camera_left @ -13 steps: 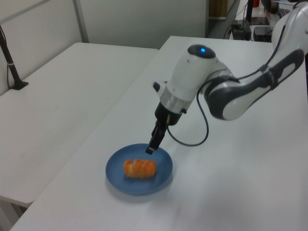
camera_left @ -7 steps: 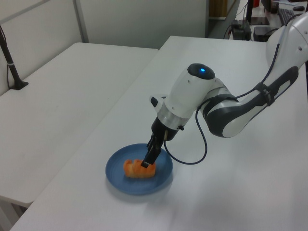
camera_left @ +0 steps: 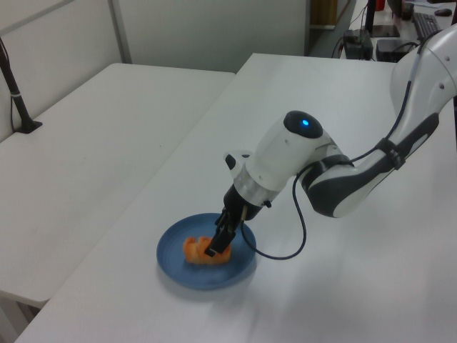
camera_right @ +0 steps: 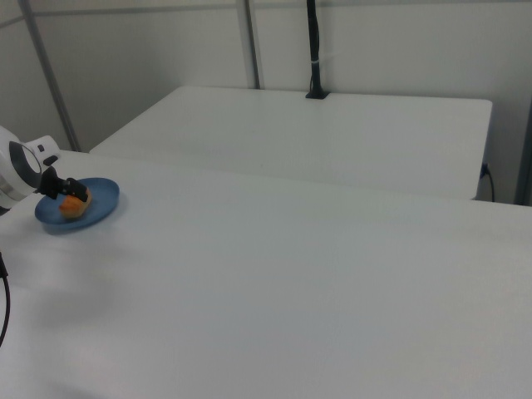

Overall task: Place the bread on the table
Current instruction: 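Lower the gripper around the bread roll and close it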

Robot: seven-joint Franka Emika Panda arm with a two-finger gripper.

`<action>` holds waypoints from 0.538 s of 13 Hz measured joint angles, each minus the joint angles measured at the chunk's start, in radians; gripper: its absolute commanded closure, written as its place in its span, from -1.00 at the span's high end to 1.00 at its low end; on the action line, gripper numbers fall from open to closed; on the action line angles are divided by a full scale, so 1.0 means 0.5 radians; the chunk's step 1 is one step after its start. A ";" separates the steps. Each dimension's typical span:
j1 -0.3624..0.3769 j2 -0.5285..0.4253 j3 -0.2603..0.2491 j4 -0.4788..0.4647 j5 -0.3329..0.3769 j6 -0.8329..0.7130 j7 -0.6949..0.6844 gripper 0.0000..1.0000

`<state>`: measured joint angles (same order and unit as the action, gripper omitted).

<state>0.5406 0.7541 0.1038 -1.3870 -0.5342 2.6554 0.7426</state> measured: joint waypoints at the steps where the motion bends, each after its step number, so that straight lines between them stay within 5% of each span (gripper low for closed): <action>1: 0.001 0.021 0.000 0.000 -0.110 0.000 0.078 1.00; 7: 0.002 0.057 0.000 -0.003 -0.210 0.001 0.109 0.05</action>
<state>0.5415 0.7827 0.1038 -1.3883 -0.6394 2.6561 0.7970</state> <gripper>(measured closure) 0.313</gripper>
